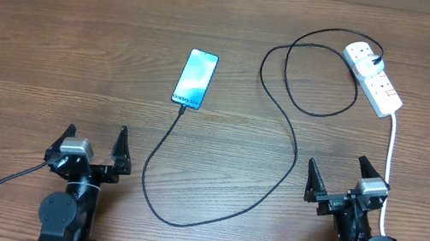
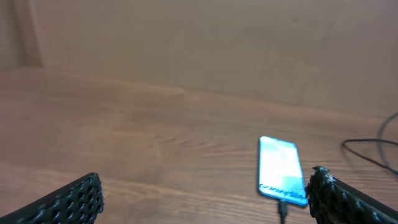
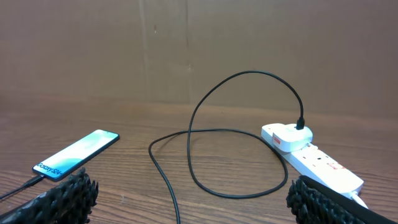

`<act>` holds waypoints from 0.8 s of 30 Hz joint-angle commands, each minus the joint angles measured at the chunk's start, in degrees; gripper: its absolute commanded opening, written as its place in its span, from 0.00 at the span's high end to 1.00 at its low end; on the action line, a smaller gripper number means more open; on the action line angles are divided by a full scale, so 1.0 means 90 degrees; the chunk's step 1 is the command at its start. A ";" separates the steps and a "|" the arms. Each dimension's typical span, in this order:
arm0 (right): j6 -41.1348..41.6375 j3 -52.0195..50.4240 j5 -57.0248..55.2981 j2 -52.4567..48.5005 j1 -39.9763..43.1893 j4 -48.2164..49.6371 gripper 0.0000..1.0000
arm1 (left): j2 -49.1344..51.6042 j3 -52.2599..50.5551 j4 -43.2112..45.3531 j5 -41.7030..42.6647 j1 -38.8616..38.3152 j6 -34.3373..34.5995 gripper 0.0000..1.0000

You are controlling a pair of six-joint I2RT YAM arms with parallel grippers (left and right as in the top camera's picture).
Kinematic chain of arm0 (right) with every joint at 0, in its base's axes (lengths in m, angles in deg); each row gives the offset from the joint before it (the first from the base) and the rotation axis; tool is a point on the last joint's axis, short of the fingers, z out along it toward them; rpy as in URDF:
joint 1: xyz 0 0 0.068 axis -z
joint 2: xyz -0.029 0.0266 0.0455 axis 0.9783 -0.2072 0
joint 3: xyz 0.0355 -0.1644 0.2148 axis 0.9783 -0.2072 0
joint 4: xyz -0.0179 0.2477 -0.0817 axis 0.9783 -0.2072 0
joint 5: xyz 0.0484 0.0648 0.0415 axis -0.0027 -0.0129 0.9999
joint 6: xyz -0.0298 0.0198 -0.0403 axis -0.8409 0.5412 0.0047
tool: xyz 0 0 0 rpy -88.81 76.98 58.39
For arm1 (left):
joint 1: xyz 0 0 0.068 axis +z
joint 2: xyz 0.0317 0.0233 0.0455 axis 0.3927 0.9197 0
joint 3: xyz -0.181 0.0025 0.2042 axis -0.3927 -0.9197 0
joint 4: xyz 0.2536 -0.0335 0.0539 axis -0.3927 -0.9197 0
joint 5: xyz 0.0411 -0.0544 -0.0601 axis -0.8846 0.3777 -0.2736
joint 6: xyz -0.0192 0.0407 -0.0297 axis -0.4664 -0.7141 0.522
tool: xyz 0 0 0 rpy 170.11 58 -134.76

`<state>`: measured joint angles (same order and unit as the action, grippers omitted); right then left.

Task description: Plug charger to phone and switch on socket

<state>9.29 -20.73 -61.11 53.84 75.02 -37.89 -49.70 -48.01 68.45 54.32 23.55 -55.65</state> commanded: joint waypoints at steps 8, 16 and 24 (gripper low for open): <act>-0.0029 -0.0066 -0.0053 0.0051 0.0017 0.0032 0.00 | -0.0087 -0.0104 -0.0002 -0.0034 0.0034 -0.1173 0.00; -0.0029 -0.0066 -0.0053 0.0051 0.0017 0.0029 0.00 | -0.0085 -0.0102 -0.0005 0.0032 0.0034 -0.1202 0.00; -0.0029 -0.0066 -0.0053 0.0051 0.0017 0.0029 0.00 | -0.0083 -0.0102 0.0000 0.0032 0.0034 -0.1202 0.00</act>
<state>9.29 -20.73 -61.09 53.84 75.02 -37.87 -49.70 -48.56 68.25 53.93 23.55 -65.38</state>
